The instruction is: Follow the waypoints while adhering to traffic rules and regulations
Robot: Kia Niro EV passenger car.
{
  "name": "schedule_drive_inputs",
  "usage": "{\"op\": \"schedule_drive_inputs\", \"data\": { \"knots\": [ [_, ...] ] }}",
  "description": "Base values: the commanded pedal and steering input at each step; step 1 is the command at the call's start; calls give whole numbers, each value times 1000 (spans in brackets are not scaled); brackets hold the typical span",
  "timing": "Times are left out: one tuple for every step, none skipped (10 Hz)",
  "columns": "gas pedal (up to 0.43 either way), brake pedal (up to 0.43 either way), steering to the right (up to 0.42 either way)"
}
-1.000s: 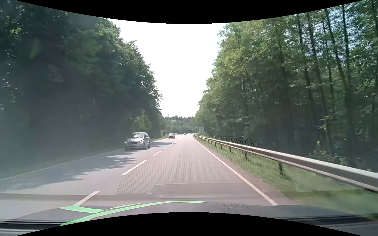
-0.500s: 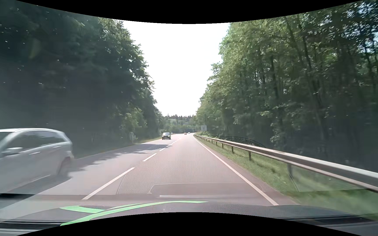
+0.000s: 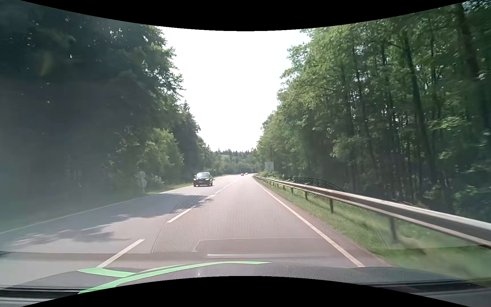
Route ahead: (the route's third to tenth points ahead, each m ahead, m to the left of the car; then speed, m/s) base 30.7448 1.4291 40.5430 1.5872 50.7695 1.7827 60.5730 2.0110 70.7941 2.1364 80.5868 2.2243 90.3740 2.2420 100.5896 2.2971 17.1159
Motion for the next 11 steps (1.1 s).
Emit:
{"op": "schedule_drive_inputs", "data": {
  "knots": [
    [67,0,-4],
    [67,0,-4],
    [67,0,-4],
    [67,0,-4],
    [67,0,-4],
    [67,0,-4],
    [67,0,-3],
    [67,0,-3],
    [67,0,-2],
    [67,0,-2],
    [67,0,-2]
  ]
}}
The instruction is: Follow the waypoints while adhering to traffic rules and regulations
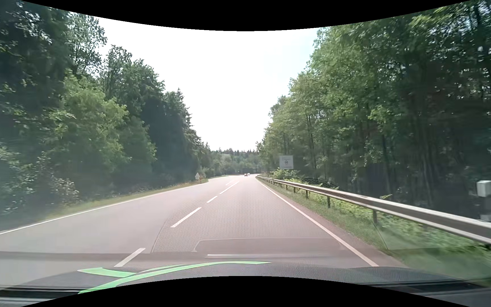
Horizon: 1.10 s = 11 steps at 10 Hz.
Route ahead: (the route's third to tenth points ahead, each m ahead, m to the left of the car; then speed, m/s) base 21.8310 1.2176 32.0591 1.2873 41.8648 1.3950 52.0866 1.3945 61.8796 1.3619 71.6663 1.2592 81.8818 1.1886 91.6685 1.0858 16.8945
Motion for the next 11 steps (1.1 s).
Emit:
{"op": "schedule_drive_inputs", "data": {
  "knots": [
    [67,0,-2],
    [67,0,-2],
    [67,0,-1],
    [67,0,-1],
    [67,0,-1],
    [67,0,-1],
    [67,0,-1],
    [67,0,-1],
    [67,0,-1],
    [67,0,-1],
    [67,0,-1]
  ]
}}
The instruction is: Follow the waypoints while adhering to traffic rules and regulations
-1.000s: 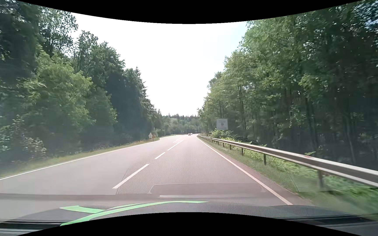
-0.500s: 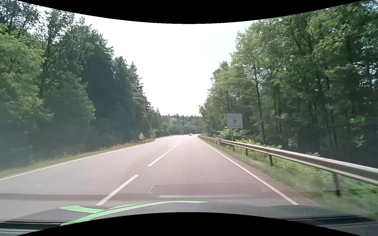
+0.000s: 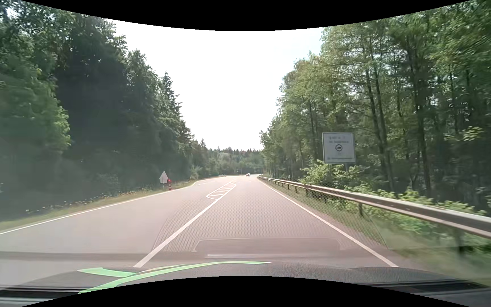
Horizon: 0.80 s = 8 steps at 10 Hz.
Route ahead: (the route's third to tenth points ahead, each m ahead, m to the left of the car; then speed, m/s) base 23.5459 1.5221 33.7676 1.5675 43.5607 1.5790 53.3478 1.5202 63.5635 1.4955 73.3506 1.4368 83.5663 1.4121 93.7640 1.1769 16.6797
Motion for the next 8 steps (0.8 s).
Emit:
{"op": "schedule_drive_inputs", "data": {
  "knots": [
    [67,0,-1],
    [67,0,-1],
    [67,0,-1],
    [67,0,-1],
    [67,0,-1],
    [67,0,-1],
    [47,0,-1],
    [0,0,2]
  ]
}}
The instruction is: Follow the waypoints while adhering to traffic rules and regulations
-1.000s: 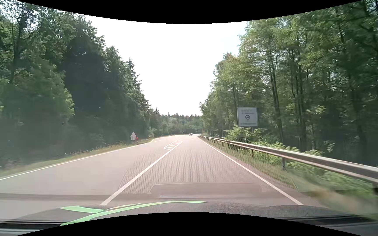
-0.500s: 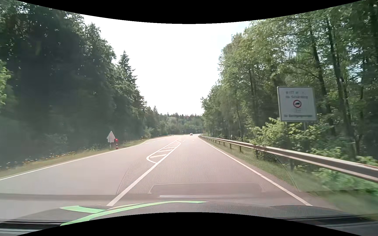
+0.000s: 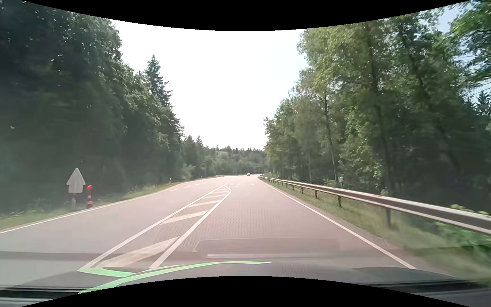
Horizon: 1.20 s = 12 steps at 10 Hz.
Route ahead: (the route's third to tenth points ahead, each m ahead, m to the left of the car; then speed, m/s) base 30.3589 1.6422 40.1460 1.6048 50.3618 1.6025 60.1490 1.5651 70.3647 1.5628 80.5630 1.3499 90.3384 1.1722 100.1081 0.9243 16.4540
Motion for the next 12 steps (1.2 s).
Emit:
{"op": "schedule_drive_inputs", "data": {
  "knots": [
    [0,0,7],
    [0,0,11],
    [0,0,11],
    [0,0,11],
    [0,0,11],
    [0,0,9],
    [0,0,4],
    [0,0,4],
    [0,0,4],
    [0,0,4],
    [0,0,4],
    [0,0,-6]
  ]
}}
